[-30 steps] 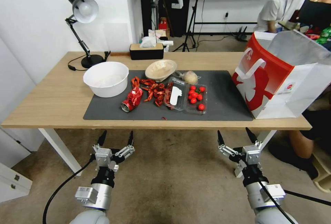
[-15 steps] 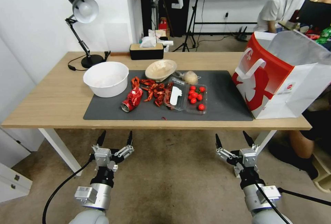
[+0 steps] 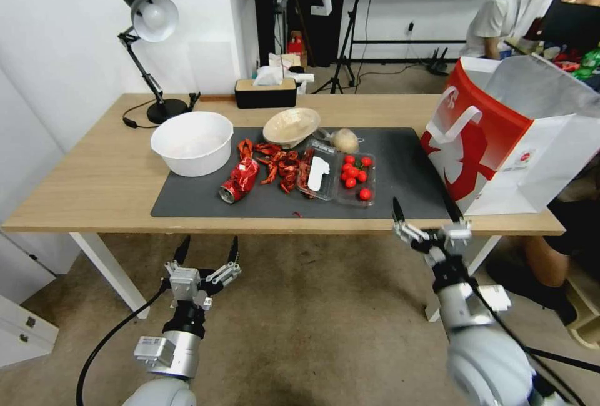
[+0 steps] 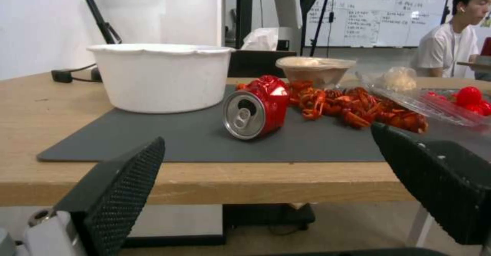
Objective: Pick up the trash from the table and place it into the takeout bag.
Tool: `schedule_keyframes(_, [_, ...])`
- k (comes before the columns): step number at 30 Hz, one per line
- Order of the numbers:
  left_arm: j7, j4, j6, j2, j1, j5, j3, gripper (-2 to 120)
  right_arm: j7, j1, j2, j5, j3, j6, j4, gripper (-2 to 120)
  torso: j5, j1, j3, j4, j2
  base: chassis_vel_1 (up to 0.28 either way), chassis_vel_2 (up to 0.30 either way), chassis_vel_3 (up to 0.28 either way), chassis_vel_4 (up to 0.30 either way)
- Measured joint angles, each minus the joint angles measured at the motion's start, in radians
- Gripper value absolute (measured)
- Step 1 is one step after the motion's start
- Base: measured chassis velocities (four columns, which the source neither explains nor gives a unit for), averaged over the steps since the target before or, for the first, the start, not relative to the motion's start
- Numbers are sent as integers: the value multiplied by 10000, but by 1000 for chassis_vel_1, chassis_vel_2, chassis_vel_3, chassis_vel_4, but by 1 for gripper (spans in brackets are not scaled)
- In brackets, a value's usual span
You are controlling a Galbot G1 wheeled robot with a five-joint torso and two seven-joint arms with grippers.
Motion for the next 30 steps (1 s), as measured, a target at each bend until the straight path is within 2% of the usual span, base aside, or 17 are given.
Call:
schedule_keyframes(2, [0, 10, 57, 24, -47, 4, 26, 100, 111, 416, -215, 326, -94, -167, -151, 100, -1, 0, 1, 6, -1, 0, 0, 0, 0])
schedule_keyframes(7, [33, 133, 279, 191, -298, 9, 241, 100, 472, 1476, -855, 1369, -211, -737, -575, 100, -2, 0, 0, -11, 0, 0, 0, 0, 0])
schedule_keyframes(10, [48, 200, 327, 250, -361, 10, 312, 100, 625, 2178, -1081, 1862, -399, -983, -854, 100, -3, 0, 1, -3, 0, 0, 0, 0, 0])
schedule_keyframes(13, [63, 244, 409, 327, -449, 11, 363, 100, 759, 2921, -1319, 2422, -737, -1234, -1195, 100, -3, 1, 1, -6, 0, 0, 0, 0, 0])
schedule_keyframes(16, [74, 249, 434, 310, -455, 12, 361, 100, 964, 4293, -1544, 3215, -1635, -1553, -1708, 100, -3, 1, 0, -3, 0, 0, 0, 0, 0])
schedule_keyframes(17, [74, 249, 434, 310, -455, 12, 361, 100, 964, 4293, -1544, 3215, -1635, -1553, -1708, 100, -3, 1, 0, -3, 0, 0, 0, 0, 0])
schedule_keyframes(20, [76, 249, 435, 226, -451, 14, 342, 100, 1259, 5822, -1522, 3909, -2763, -1770, -2201, 100, -9, 1, 0, -1, 0, 0, 0, 0, 0])
schedule_keyframes(22, [76, 249, 435, 208, -447, 15, 330, 100, 1355, 6280, -1438, 4086, -3166, -1823, -2405, 100, -10, 1, -1, -1, 0, 0, 0, 0, 0])
schedule_keyframes(23, [76, 252, 436, 201, -443, 15, 312, 100, 1464, 6728, -1303, 4255, -3585, -1901, -2662, 100, 3, 1, 1, -4, -1, 0, 0, 0, 0])
schedule_keyframes(24, [76, 252, 436, 201, -443, 15, 312, 100, 1464, 6728, -1303, 4255, -3585, -1901, -2662, 100, 3, 1, 1, -4, -1, 0, 0, 0, 0])
schedule_keyframes(26, [73, 271, 436, 178, -441, 15, 268, 100, 1709, 7553, -960, 4624, -4310, -2025, -3301, 100, -11, 0, 0, -3, 0, 0, 0, 0, 0])
schedule_keyframes(29, [69, 278, 435, 174, -435, 16, 235, 100, 1842, 8048, -706, 4880, -4765, -2167, -3732, 100, 4, 0, 1, -7, -1, 0, 0, 0, 0])
schedule_keyframes(30, [66, 289, 433, 166, -430, 17, 214, 100, 1988, 8559, -476, 5100, -5090, -2251, -4069, 100, -5, -1, 0, -8, -1, 0, 0, 0, 0])
